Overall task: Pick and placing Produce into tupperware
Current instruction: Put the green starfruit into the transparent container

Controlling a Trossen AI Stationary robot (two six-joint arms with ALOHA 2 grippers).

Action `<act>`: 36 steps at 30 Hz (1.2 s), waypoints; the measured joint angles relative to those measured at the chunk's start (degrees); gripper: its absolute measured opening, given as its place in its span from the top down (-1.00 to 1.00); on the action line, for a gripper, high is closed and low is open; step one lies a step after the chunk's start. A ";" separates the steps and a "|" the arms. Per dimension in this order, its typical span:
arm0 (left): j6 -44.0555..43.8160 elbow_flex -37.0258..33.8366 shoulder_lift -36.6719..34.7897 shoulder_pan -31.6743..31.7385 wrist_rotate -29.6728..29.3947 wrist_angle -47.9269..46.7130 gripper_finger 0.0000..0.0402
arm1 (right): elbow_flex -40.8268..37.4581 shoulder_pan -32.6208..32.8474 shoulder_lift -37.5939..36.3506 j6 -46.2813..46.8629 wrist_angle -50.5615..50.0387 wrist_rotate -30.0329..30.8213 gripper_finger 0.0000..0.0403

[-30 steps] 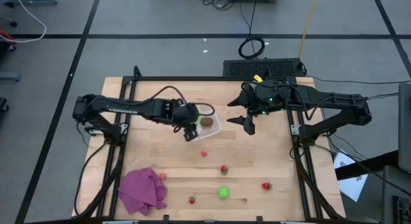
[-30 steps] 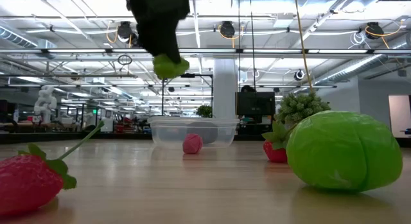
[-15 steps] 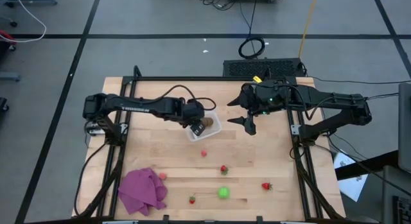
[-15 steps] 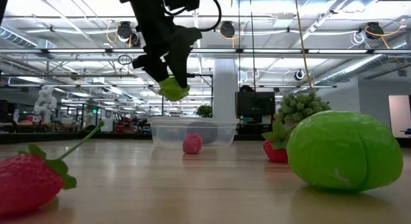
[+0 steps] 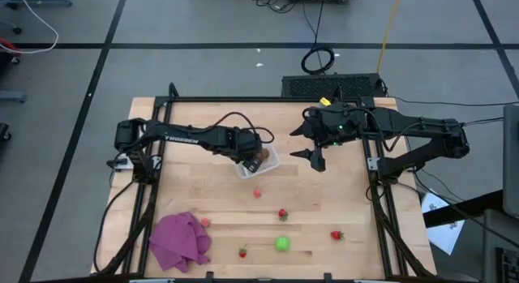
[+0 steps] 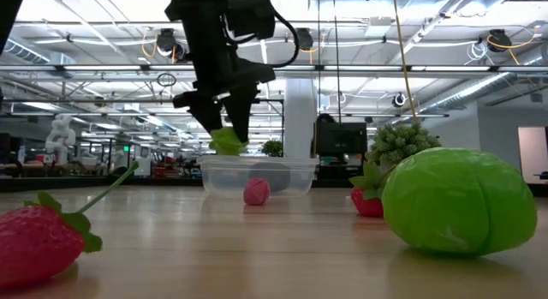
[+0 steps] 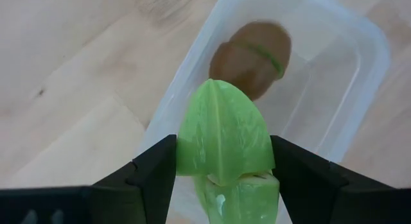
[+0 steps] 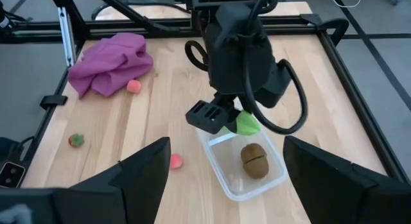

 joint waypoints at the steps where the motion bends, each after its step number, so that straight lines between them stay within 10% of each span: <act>1: -0.45 0.00 -0.05 -0.02 -0.17 -0.05 -0.16 | 0.00 0.00 0.00 0.00 0.00 -0.01 -0.45; 36: -0.20 -4.50 5.18 0.07 3.06 10.14 -0.16 | 0.02 0.42 0.00 0.09 0.42 -0.19 -0.45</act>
